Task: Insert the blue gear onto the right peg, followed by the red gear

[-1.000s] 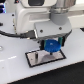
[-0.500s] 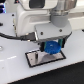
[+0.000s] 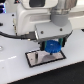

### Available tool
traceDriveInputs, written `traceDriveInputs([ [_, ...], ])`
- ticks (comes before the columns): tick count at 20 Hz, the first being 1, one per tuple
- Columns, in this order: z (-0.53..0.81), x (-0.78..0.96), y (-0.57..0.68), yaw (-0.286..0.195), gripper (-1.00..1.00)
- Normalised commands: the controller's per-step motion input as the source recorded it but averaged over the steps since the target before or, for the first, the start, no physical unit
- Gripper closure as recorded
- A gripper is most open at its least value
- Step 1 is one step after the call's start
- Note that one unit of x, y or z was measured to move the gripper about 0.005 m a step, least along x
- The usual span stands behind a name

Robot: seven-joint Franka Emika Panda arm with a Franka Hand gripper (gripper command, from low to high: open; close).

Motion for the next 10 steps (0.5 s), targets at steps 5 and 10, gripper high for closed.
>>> traceDriveInputs([
  [5,0.00,0.28,-0.02,0.000,1.00],
  [10,-0.07,0.37,-0.03,0.000,1.00],
])
